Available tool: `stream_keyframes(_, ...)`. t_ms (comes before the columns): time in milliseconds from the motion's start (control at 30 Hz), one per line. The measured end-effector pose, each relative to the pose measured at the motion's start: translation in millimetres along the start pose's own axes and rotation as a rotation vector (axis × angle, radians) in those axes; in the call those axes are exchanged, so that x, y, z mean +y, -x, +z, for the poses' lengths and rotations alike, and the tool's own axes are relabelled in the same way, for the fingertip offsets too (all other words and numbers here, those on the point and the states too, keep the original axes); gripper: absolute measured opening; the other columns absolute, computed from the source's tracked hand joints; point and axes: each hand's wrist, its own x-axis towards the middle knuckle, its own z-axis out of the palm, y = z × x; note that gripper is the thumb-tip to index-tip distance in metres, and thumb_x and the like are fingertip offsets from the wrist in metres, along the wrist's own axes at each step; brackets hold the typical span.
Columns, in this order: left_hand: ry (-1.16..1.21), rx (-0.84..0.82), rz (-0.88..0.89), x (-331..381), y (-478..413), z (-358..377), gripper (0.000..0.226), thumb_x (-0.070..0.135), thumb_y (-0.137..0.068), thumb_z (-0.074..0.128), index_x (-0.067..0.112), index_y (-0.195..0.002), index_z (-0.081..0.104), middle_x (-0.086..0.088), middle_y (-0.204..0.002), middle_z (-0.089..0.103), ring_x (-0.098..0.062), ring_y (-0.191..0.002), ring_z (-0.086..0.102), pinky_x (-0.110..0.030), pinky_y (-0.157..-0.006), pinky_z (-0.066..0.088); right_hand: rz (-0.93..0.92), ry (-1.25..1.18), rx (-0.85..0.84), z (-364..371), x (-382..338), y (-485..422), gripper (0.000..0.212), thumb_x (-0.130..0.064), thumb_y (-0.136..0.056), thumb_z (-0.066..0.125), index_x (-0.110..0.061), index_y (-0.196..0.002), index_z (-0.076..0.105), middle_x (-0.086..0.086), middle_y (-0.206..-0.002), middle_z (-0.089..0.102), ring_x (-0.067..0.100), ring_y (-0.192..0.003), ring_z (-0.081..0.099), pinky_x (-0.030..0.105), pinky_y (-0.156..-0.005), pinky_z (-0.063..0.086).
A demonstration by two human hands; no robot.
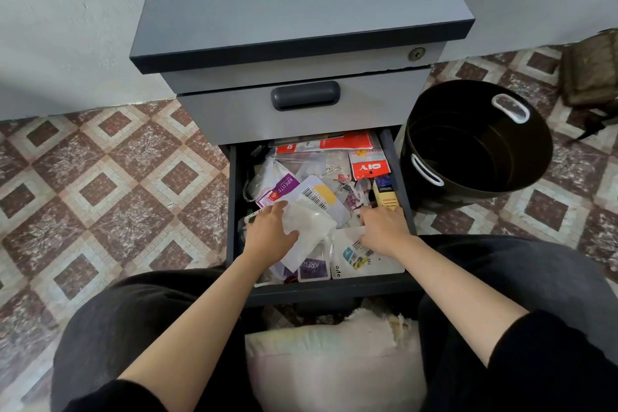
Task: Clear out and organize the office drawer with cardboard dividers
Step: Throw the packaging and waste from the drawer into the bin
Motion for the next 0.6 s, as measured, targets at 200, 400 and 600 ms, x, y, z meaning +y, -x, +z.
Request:
stream_keyframes(200, -0.006, -0.044, -0.059, -1, 1, 5, 0.065, 0.034, -0.084, 0.066, 0.012, -0.137, 0.036, -0.008, -0.136, 0.044, -0.025, -0.121, 0.044, -0.033, -0.098, 0.037, -0.030, -0.109, -0.137, -6, 1, 5, 0.023, -0.027, -0.091, 0.055, -0.009, -0.104, 0.060, 0.006, -0.102, 0.060, 0.024, -0.095, 0.058, 0.032, -0.079, 0.045)
stream_keyframes(400, -0.008, -0.007, -0.074, 0, 6, 7, 0.068, 0.034, -0.082, 0.068, 0.008, -0.136, 0.036, -0.010, -0.140, 0.033, -0.026, -0.129, 0.031, -0.033, -0.107, 0.028, 0.044, -0.162, -0.172, -21, 2, 6, 0.029, -0.005, -0.087, 0.049, -0.014, -0.062, 0.038, -0.001, -0.069, 0.042, 0.020, -0.066, 0.046, 0.024, -0.048, 0.029)
stream_keyframes(600, 0.117, -0.042, -0.119, 3, 8, 5, 0.069, 0.031, -0.081, 0.070, 0.004, -0.134, 0.035, -0.011, -0.136, 0.038, -0.024, -0.123, 0.039, -0.029, -0.100, 0.033, 0.128, -0.624, 0.096, -47, 3, 4, 0.009, -0.001, -0.088, 0.047, -0.007, -0.095, 0.050, 0.005, -0.089, 0.049, 0.023, -0.083, 0.050, 0.029, -0.059, 0.041)
